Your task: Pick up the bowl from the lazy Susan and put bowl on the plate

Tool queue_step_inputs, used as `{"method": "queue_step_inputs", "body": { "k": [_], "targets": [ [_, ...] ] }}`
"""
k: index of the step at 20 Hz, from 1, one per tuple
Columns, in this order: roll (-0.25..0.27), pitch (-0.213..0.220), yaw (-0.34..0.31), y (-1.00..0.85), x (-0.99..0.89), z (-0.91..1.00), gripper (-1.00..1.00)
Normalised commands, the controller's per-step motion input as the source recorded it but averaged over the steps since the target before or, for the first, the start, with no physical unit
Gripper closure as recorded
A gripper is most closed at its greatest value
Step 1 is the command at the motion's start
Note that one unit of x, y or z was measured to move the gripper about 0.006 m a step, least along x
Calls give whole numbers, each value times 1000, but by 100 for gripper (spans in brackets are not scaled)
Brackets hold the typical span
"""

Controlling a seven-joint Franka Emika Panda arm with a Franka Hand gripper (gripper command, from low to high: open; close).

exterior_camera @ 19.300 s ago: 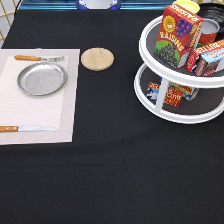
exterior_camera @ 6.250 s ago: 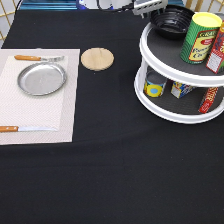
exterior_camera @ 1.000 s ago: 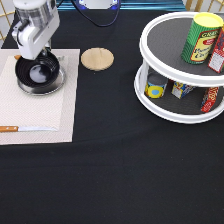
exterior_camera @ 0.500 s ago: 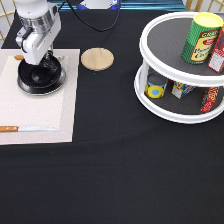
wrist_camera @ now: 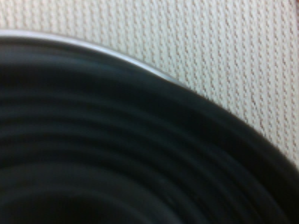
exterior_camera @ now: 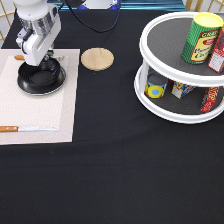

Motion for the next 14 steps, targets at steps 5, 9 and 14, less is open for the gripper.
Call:
{"method": "queue_step_inputs", "body": {
  "k": [5, 9, 14],
  "targets": [
    [-78, 77, 1, 28, 53, 983, -100],
    [-74, 122, 22, 89, 217, 1000, -100],
    [-22, 127, 5, 42, 219, 379, -100]
  ]
}}
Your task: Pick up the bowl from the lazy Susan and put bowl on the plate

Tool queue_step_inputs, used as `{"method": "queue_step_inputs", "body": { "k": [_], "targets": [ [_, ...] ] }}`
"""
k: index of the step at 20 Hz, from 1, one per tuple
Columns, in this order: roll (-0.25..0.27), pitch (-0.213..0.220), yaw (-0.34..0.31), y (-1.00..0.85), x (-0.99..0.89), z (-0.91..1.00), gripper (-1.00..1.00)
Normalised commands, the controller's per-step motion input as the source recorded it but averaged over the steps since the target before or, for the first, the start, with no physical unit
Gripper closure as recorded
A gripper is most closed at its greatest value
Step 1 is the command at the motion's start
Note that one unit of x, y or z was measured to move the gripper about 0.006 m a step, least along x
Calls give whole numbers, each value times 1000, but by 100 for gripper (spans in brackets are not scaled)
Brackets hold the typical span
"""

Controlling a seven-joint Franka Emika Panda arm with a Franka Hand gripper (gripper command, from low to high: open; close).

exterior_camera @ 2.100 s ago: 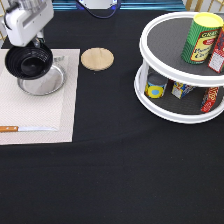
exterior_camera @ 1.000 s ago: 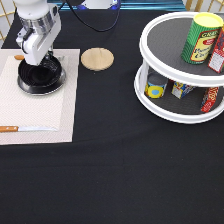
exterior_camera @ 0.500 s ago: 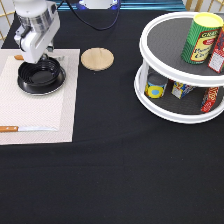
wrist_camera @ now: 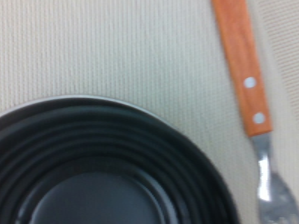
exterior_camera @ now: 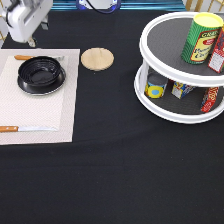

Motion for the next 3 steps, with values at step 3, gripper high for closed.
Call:
{"method": "queue_step_inputs", "body": {
  "k": [3],
  "targets": [
    [0, 0, 0, 0, 0, 0, -100]
  ]
}}
